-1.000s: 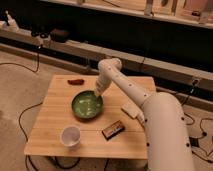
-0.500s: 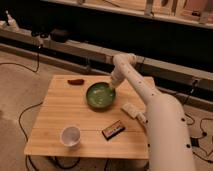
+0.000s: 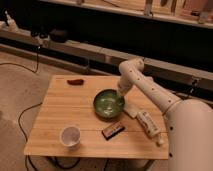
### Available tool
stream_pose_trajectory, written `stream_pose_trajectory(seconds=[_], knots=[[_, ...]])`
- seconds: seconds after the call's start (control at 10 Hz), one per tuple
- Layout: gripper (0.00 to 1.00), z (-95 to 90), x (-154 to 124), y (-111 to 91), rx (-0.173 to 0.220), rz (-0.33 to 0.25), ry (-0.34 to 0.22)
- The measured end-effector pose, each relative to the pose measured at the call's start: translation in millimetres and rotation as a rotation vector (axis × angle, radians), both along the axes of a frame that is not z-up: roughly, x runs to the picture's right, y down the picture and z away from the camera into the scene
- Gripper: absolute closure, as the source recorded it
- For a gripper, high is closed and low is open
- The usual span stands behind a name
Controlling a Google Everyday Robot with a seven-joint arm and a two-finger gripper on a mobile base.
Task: Drag the ceramic bowl in a circle
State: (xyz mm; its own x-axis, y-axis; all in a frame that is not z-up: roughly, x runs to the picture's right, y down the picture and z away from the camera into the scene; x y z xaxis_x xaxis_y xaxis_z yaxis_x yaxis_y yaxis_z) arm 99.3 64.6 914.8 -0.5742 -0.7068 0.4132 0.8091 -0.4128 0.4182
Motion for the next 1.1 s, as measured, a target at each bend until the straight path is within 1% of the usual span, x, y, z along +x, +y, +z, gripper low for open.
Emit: stream_pose_trajectory(seconds=[0.1,0.2,0.3,0.4,0.5,0.6,0.7,0.8,1.0,1.1], knots=[[1.00,-12.3,-27,10,0.006,-0.044,-0.045],[1.00,-21.6,-50,17,0.013,-0.078,-0.083],[1.00,-27.2,-71,22,0.019,-0.108,-0.114],[1.00,-30.4,-96,24,0.022,-0.129,-0.147],[1.00,-27.7,-120,25,0.020,-0.139,-0.173],[1.00,-23.2,-132,24,0.015,-0.132,-0.183],[1.00,-12.6,-141,19,0.007,-0.113,-0.183],[1.00,3.0,-142,9,0.004,-0.079,-0.165],[1.00,27.2,-129,-9,0.001,-0.015,-0.125],[1.00,40.3,-113,-19,0.002,0.023,-0.089]])
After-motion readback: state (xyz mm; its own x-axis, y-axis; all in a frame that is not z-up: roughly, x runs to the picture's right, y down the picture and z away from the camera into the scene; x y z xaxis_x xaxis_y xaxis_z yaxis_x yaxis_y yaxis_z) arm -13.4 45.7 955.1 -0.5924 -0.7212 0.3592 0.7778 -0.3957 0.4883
